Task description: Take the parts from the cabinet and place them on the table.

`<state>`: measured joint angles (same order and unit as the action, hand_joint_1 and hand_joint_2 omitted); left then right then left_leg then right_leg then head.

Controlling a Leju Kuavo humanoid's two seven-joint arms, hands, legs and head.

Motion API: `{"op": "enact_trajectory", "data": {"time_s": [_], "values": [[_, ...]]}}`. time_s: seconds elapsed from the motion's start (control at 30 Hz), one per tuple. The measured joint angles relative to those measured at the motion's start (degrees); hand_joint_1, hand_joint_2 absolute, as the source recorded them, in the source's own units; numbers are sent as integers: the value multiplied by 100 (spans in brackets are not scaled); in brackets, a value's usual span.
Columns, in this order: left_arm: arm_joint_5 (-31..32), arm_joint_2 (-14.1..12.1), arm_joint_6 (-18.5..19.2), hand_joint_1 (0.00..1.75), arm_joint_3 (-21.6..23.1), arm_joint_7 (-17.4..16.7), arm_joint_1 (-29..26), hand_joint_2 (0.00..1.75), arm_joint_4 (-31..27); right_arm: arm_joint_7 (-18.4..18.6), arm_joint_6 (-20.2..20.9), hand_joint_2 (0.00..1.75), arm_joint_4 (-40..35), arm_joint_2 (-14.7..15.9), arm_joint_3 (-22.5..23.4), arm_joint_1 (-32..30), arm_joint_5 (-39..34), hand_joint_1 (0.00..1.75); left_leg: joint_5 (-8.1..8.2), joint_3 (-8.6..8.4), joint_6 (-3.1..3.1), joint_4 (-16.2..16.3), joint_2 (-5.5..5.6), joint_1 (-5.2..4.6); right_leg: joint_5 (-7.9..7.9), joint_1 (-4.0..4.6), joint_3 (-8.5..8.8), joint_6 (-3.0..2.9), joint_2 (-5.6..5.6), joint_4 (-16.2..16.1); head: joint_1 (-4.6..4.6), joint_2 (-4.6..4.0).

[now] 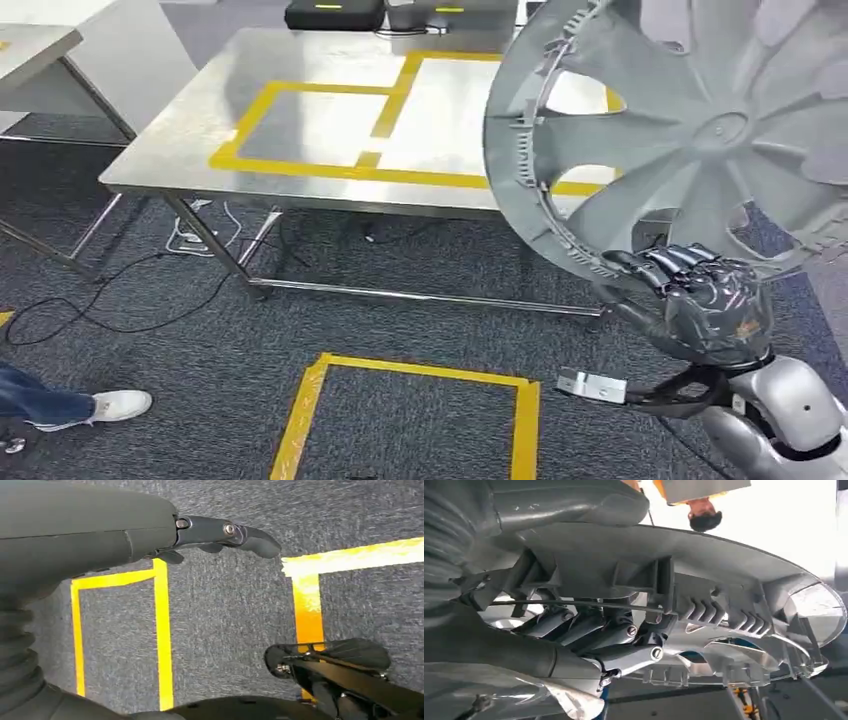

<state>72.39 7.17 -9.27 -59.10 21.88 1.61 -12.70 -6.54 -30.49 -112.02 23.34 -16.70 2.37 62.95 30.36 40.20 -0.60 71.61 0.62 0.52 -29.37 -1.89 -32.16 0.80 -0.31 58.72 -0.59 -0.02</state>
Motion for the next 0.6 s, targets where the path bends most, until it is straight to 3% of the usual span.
{"op": "enact_trajectory", "data": {"time_s": [0.03, 0.07, 0.13, 0.2, 0.27, 0.3, 0.33, 0.4, 0.43, 0.47, 0.5, 0.57, 0.6], "values": [[4, -2, -2, 0, 0, 0, 3, 175, 0, 0, -11, 175, -2, 0, -4, -19, 7, 175, -320, -234, 19, -545, -4, 3, -25, -5, 48, 20, 3, 0, 2, 0], [4, -4, -2, 0, 0, 0, 1, 175, 0, 0, -22, 175, -2, 0, -4, -30, 15, 175, -516, -423, 46, -1023, -12, 2, -51, -6, 84, 45, 2, -2, 0, 0], [15, -2, 15, 0, 0, 0, 16, 175, 0, 0, -67, 175, 0, 0, -7, -52, 41, 175, -347, -526, 89, -1215, -20, -40, -75, 24, 50, 126, 13, -1, 0, 0], [18, -2, 33, 0, 0, 2, 3, 175, 0, 0, -79, 175, 0, 0, -11, -59, 61, 175, -318, -498, 128, -1192, -25, -62, -65, 6, 61, 201, 3, -61, 4, 0], [24, 2, 33, 0, 0, 2, -12, 175, 0, 0, -79, 175, 0, 9, -20, -64, 70, 175, -359, -598, 208, -1327, -26, -22, -132, -9, 44, 263, 1, -28, 13, 0], [31, -4, 35, 0, 0, 4, -5, 175, 0, -11, -79, 175, 0, 11, -24, -56, 72, 175, -347, -625, 251, -1342, -22, -25, -239, 2, -65, 249, 11, 179, 33, 0], [31, -9, 44, 0, 0, 11, 4, 175, 0, -15, -79, 175, 0, 20, -26, -57, 76, 175, -330, -630, 282, -1342, -19, -31, -414, 13, -284, 238, 19, 585, 48, 0], [42, -4, 59, 0, 0, 13, 9, 175, 0, -13, -98, 175, 0, 22, -26, -115, 83, 175, -285, -675, 334, -1338, -17, -71, -704, 29, -852, 244, 25, 1547, 57, 0], [48, -4, 70, 0, 0, 13, 4, 175, 0, -15, -101, 175, 2, 22, -26, -148, 85, 175, -254, -711, 340, -1337, -13, -87, -656, 32, -1014, 242, 25, 1731, 59, 0], [50, 0, 68, 0, 0, 13, -7, 175, 0, -13, -103, 175, 7, 22, -28, -184, 85, 175, -217, -764, 338, -1337, -5, -98, -469, 33, -1030, 237, 24, 1631, 57, 0], [57, 4, 66, 0, 0, 13, -15, 175, 0, -11, -105, 175, 7, 22, -28, -217, 85, 175, -179, -817, 337, -1337, 0, -104, -198, 35, -929, 225, 24, 1313, 57, 0], [59, 11, 61, 0, 0, 13, -12, 175, 0, 2, -109, 175, 7, 22, -26, -265, 85, 175, -81, -945, 313, -1327, 11, -109, 391, 37, -522, 188, 21, 313, 61, 0], [61, 9, 61, 0, 0, 13, -14, 175, 0, 2, -111, 175, 13, 22, -28, -267, 85, 175, -34, -944, 270, -1321, 14, -137, 268, 61, -425, 176, 20, 203, 55, 0]]}}
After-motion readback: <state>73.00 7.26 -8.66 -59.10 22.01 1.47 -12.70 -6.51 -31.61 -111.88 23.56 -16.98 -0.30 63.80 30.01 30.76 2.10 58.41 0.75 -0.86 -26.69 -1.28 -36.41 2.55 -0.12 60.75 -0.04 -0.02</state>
